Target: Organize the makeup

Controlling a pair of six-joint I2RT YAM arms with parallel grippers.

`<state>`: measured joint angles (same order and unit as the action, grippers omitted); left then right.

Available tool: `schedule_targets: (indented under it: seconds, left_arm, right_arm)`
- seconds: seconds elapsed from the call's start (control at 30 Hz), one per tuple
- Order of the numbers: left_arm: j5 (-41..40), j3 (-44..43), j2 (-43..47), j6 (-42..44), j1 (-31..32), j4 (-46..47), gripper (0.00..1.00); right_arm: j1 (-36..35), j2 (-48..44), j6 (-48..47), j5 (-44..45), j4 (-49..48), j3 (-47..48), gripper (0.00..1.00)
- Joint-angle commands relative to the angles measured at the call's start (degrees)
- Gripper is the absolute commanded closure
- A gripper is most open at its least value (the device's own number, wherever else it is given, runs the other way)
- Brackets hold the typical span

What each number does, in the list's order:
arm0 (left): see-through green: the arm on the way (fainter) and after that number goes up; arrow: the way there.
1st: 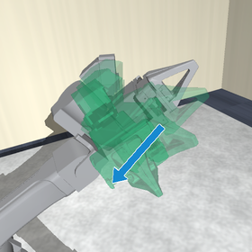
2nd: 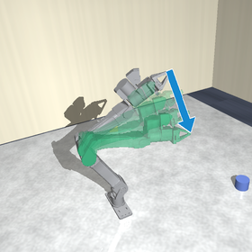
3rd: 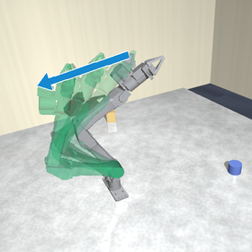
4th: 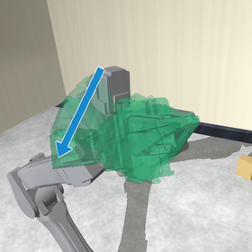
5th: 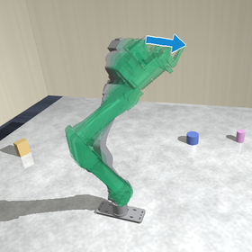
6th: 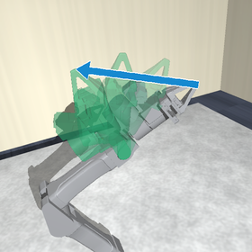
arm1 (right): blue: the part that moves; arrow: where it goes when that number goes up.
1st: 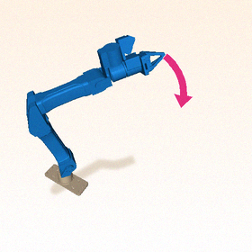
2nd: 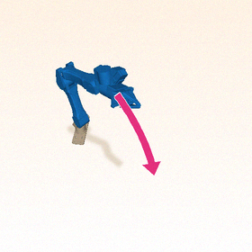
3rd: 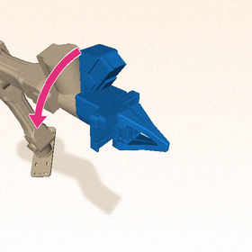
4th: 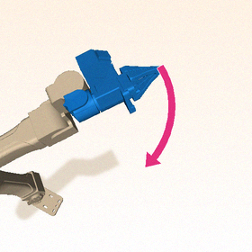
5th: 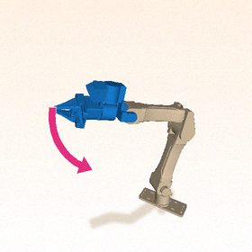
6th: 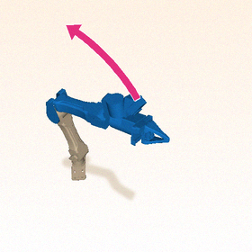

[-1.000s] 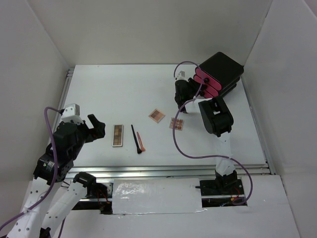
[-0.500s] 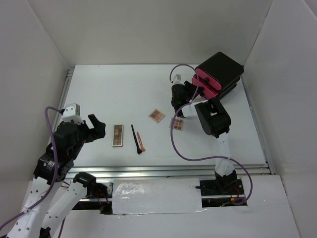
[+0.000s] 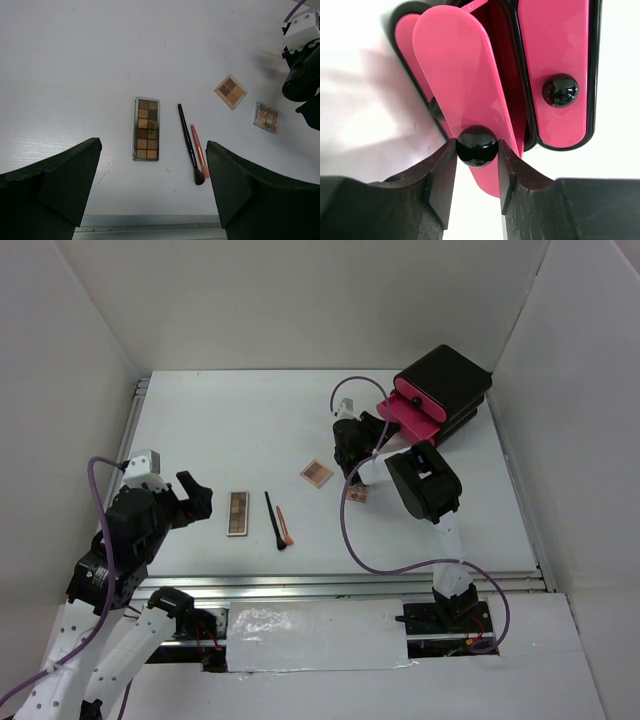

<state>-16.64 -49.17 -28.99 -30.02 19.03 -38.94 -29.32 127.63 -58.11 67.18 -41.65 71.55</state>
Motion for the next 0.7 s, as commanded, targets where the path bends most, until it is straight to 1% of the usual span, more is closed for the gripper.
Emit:
schedule_targets:
  seconds: [0.0, 0.13, 0.2, 0.23, 0.27, 0.3, 0.33, 0.5, 0.53, 0.57, 0.67]
  left_arm:
    - [-0.14, -0.05, 0.69, 0.75, 0.22, 2.11, 0.0]
    - [-0.14, -0.05, 1.04, 0.67, 0.22, 2.11, 0.01]
    - [0.03, -0.14, 1.13, 0.75, 0.22, 2.11, 0.01]
    - [0.03, -0.05, 1.13, 0.75, 0.22, 2.11, 0.01]
    - [0.03, -0.14, 1.04, 0.75, 0.22, 2.11, 0.0]
    - [0.03, -0.14, 1.04, 0.75, 0.22, 2.11, 0.01]
    - [0.03, -0.14, 1.04, 0.75, 0.22, 2.2, 0.01]
    - [0.12, -0.05, 0.96, 0.75, 0.22, 2.2, 0.01]
    - [0.12, -0.05, 0.87, 0.67, 0.22, 2.2, 0.0]
    - [0.12, -0.05, 0.96, 0.75, 0.22, 2.2, 0.01]
    - [-0.05, -0.14, 0.87, 0.67, 0.22, 2.11, 0.01]
  right_arm:
    - [-1.79, -3.79, 6.06, -0.12, 3.32, -0.36, 0.67]
    - [-2.06, -4.24, 10.72, -0.64, 8.68, 0.26, 0.66]
    - [-2.05, -4.23, 12.31, -0.64, 10.8, 0.7, 0.61]
    - [-2.06, -4.32, 12.58, -0.73, 10.8, 0.7, 0.56]
    - [-2.06, -4.41, 13.54, -0.73, 11.67, 0.87, 0.45]
    - [-2.14, -4.58, 13.98, -0.82, 12.37, 1.05, 0.4]
    - [-2.06, -4.67, 15.29, -0.91, 13.95, 1.14, 0.28]
    - [-3.19, -7.92, 20.56, -2.49, 20.54, 1.75, 0.24]
    - [-3.63, -8.54, 21.88, -3.71, 22.73, 2.01, 0.24]
    - [-4.68, -9.59, 24.42, -4.16, 27.19, 2.71, 0.24]
    - [-7.23, -12.04, 26.37, -5.03, 29.6, 2.37, 0.24]
